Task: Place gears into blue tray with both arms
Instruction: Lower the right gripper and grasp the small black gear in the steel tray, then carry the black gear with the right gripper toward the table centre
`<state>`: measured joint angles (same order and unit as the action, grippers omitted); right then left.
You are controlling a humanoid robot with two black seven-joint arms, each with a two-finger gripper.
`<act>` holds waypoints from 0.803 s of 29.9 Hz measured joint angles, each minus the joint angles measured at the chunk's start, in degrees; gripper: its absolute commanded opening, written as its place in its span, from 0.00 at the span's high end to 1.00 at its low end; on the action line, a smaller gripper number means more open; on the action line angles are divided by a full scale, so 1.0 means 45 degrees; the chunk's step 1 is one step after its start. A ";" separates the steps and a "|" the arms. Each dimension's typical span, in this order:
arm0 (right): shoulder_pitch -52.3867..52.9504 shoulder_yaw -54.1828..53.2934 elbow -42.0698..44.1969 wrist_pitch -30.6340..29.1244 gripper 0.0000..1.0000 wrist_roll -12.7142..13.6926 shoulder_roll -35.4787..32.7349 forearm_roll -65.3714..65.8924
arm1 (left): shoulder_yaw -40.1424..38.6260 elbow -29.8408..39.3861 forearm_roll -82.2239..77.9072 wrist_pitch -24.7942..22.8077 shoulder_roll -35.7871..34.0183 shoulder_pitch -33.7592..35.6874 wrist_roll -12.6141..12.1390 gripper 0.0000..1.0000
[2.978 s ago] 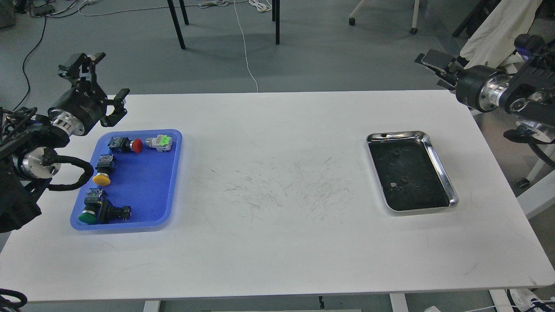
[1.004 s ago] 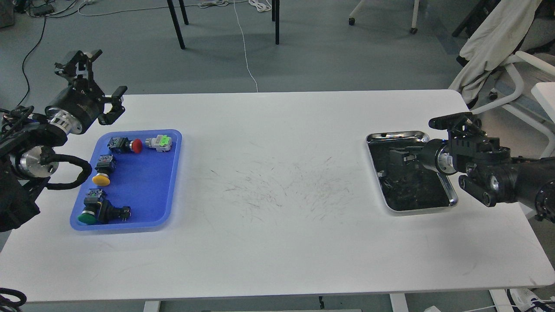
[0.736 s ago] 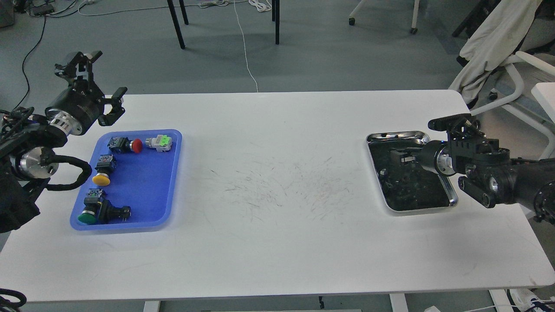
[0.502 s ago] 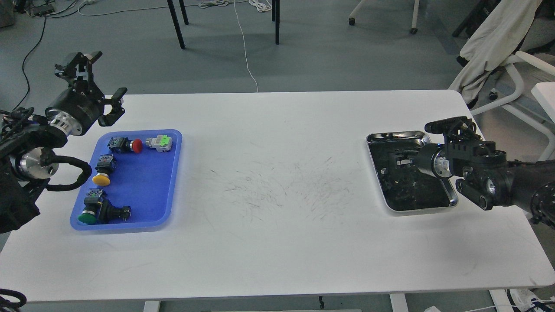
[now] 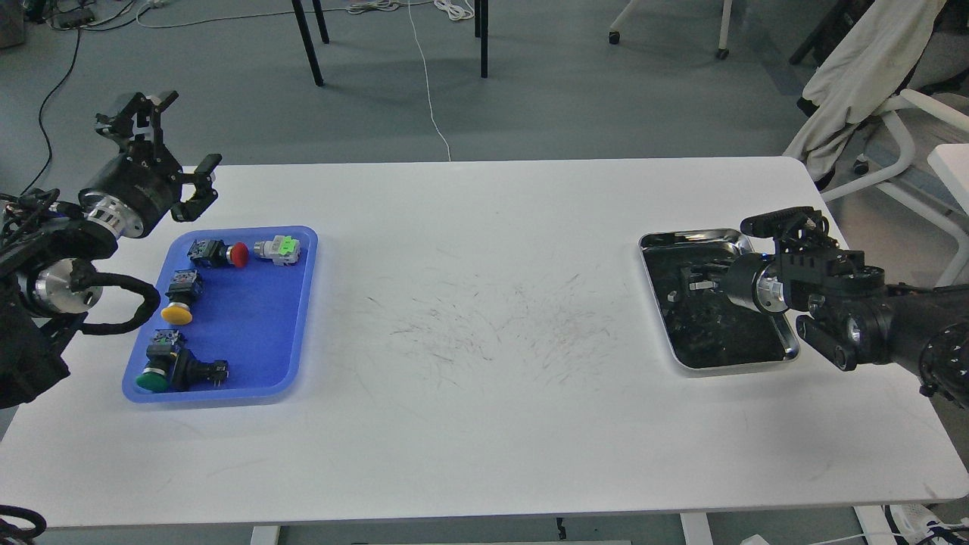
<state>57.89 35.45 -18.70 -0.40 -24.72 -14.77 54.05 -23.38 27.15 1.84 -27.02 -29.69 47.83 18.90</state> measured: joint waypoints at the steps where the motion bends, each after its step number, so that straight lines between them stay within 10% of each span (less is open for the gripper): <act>1: -0.0004 0.0005 0.0001 0.0000 0.92 -0.0005 0.0000 0.0000 | 0.0000 0.0000 0.0000 0.0004 0.0006 -0.0002 0.0000 0.01; 24: 0.1787 -0.0101 0.0163 0.0370 0.99 -0.0366 0.0442 -0.0024 | -0.0018 0.0028 0.0011 0.0009 -0.0173 0.0057 -0.0020 0.01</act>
<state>65.93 35.00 -17.97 1.26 -26.37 -12.79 53.94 -23.46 27.27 1.89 -26.98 -30.47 48.08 18.81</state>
